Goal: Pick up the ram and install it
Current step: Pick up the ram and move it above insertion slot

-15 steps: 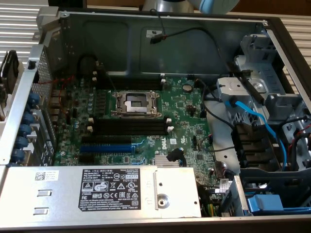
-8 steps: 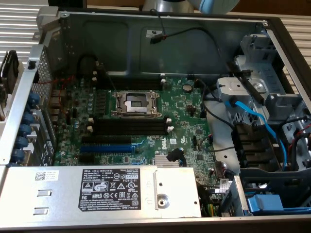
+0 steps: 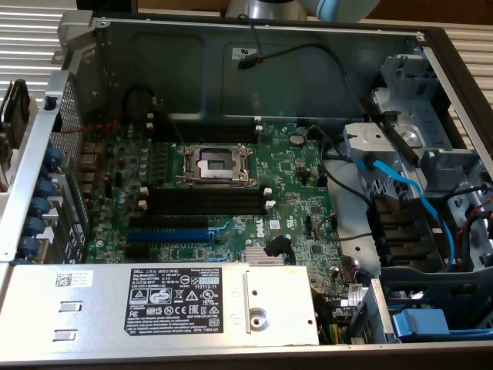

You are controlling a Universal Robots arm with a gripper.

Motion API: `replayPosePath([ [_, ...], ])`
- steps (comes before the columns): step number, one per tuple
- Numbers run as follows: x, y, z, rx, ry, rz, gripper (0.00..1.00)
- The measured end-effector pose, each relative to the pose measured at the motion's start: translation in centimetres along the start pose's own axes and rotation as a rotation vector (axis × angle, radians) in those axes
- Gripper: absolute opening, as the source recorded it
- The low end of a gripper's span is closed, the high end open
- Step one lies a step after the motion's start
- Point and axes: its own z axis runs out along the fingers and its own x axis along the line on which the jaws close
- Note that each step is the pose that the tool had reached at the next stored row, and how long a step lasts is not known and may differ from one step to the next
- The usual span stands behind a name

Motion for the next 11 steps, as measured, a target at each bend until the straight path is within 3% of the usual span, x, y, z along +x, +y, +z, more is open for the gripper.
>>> replayPosePath([
  [6,0.0,-0.02,-1.00,0.0003,-0.0056,0.000,0.12],
  [11,0.0,-0.01,-1.72,0.0011,-0.0168,0.000,0.12],
])
